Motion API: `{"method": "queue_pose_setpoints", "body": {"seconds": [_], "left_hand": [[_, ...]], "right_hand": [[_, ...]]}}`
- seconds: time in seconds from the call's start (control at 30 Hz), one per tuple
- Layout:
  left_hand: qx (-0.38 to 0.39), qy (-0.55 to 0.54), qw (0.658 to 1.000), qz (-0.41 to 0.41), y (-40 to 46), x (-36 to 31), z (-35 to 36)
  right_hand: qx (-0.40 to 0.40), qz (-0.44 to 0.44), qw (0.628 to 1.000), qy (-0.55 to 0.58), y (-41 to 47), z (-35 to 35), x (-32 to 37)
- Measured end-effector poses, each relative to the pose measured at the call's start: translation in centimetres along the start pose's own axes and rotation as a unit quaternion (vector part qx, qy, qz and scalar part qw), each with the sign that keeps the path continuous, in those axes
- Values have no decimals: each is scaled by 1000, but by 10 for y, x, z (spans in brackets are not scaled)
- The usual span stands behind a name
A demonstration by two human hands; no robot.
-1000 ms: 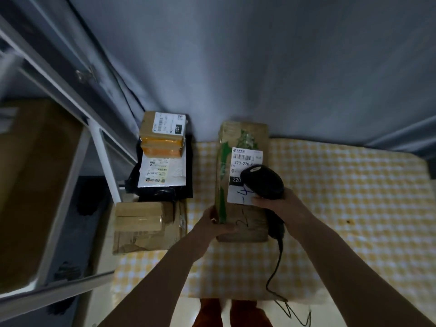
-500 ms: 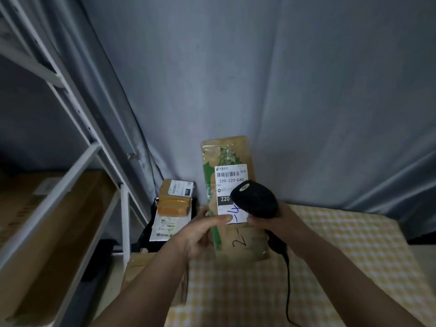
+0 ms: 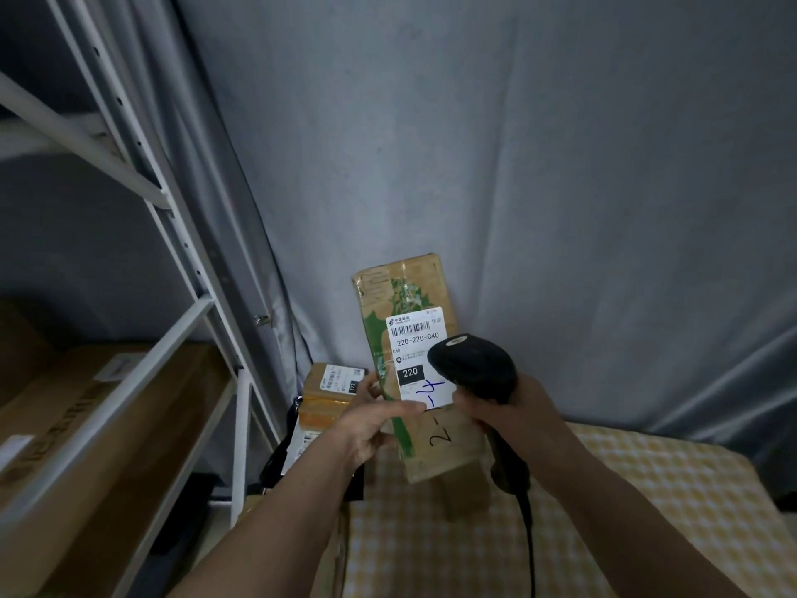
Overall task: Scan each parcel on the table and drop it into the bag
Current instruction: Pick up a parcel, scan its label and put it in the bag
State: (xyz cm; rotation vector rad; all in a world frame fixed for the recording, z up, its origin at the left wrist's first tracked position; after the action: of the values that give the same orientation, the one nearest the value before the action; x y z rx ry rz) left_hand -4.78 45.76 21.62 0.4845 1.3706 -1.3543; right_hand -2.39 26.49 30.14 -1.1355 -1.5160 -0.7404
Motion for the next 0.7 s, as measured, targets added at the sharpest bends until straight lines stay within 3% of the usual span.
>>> {"method": "queue_pose_setpoints", "body": {"seconds": [0.7], "left_hand": [[-26, -6, 1000, 10, -4, -3, -9]], "right_hand": [[23, -23, 999, 43, -17, 17, 16]]}}
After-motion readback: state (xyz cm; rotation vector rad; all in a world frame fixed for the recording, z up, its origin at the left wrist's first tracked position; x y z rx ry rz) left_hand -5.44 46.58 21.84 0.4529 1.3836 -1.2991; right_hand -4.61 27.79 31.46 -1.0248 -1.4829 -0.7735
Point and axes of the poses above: each hand's wrist, its own y-axis towards the middle knuckle, its own z-axis out of the palm, x = y × z, the point moved 5 cm from there along y, towards the middle knuckle
